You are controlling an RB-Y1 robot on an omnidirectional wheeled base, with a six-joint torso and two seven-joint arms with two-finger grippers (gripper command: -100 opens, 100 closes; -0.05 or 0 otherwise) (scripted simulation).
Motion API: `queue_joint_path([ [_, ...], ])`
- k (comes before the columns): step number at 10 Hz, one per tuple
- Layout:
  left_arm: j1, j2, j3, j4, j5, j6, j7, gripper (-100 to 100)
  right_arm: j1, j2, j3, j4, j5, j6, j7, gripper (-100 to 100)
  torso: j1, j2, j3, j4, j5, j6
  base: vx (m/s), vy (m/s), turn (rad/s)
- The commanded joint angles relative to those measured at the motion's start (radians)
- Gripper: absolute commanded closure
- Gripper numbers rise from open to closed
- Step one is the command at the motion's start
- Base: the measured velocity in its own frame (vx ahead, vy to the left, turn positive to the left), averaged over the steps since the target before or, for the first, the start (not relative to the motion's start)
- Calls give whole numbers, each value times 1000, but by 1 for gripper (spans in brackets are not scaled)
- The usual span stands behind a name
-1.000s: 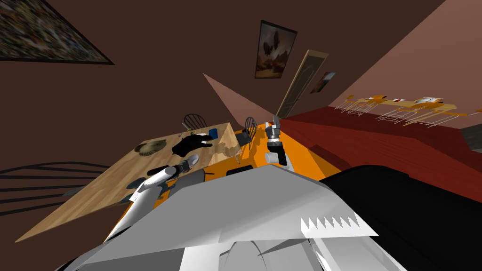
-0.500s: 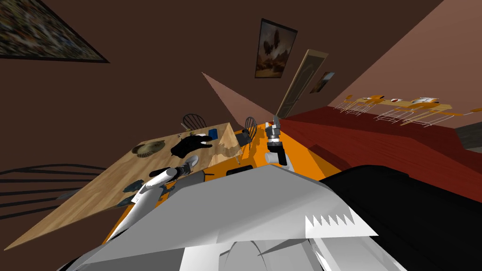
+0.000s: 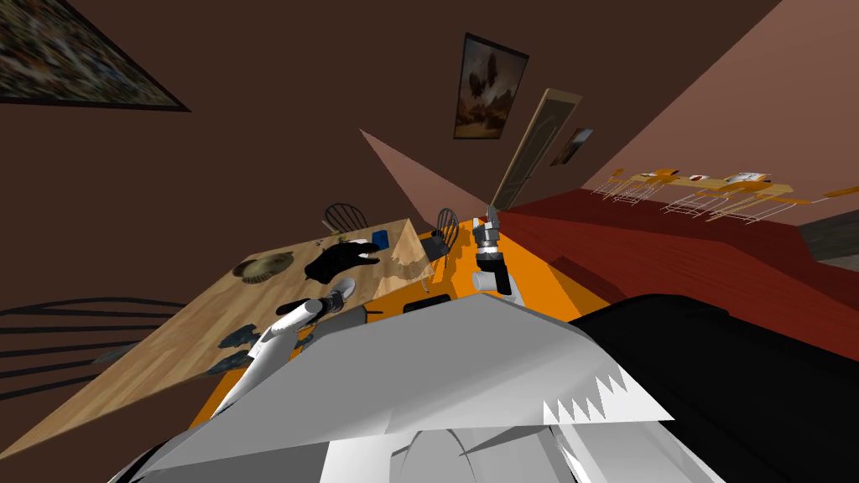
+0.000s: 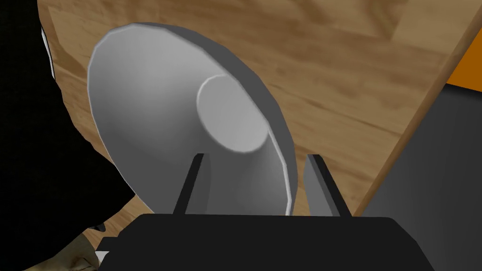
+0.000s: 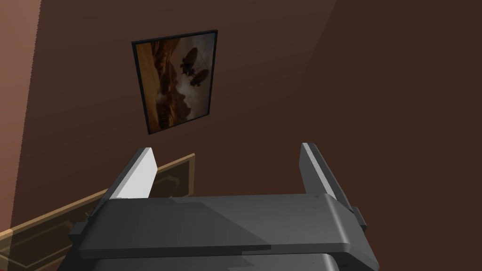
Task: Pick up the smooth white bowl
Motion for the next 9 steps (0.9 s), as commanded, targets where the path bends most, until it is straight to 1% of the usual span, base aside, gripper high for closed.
queue_joint_path([
  [1,0,0,0,0,0,0,0,100,0,0,0,0,0,0,0,0,0,0,0,0,0,0,0,0,0],
  [4,0,0,0,0,0,0,0,100,0,0,0,0,0,0,0,0,0,0,0,0,0,0,1,1,-3],
  [5,0,0,0,0,0,0,0,0,0,0,0,0,0,0,0,0,-1,0,0,0,0,0,0,0,0],
  [6,13,9,5,-31,1,20,10,100,0,0,0,0,0,0,0,0,-1,0,0,0,0,0,-14,-30,32],
  [8,22,35,14,-60,23,54,6,100,0,0,0,0,0,0,0,0,-5,2,1,0,-1,-1,-17,-68,48],
  [9,19,29,12,-48,19,41,5,100,0,0,0,0,0,0,0,0,-6,2,1,1,-2,0,-8,-32,15],
])
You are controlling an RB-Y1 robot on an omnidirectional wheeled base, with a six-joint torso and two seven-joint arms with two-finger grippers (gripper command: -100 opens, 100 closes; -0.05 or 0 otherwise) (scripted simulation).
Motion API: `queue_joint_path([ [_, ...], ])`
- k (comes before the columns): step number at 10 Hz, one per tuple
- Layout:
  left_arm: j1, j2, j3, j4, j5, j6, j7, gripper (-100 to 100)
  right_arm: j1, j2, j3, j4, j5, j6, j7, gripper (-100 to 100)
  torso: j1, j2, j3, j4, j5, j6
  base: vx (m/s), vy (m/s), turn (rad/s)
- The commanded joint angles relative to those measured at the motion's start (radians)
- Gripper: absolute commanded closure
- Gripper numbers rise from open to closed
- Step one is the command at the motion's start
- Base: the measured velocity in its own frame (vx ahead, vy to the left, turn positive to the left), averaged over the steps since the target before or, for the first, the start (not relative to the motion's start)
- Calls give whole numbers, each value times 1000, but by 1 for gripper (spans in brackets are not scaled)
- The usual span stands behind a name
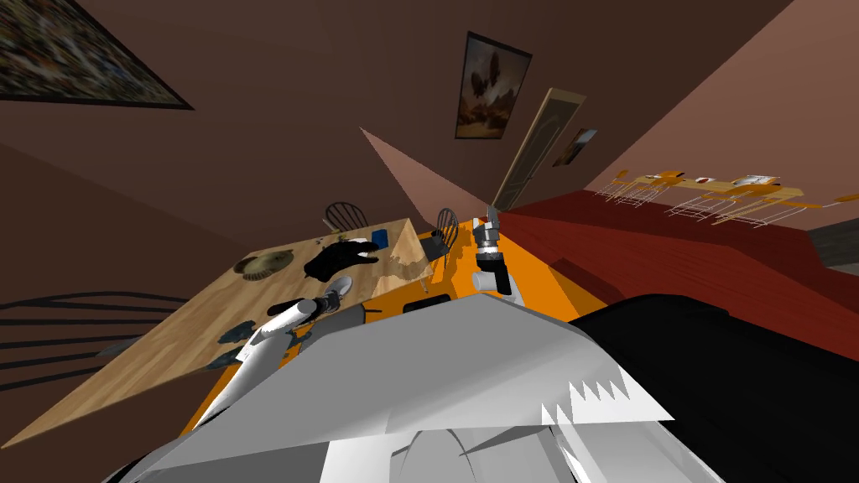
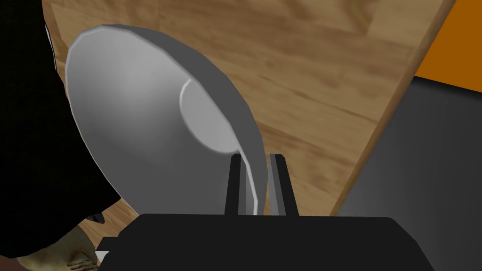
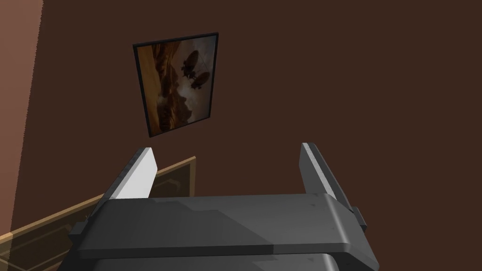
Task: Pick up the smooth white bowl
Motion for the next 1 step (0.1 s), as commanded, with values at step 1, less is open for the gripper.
queue_joint_path([
  [1,0,0,0,0,0,0,0,0,0,0,0,0,0,0,0,0,0,0,0,0,0,0,-2,-6,-1],
])
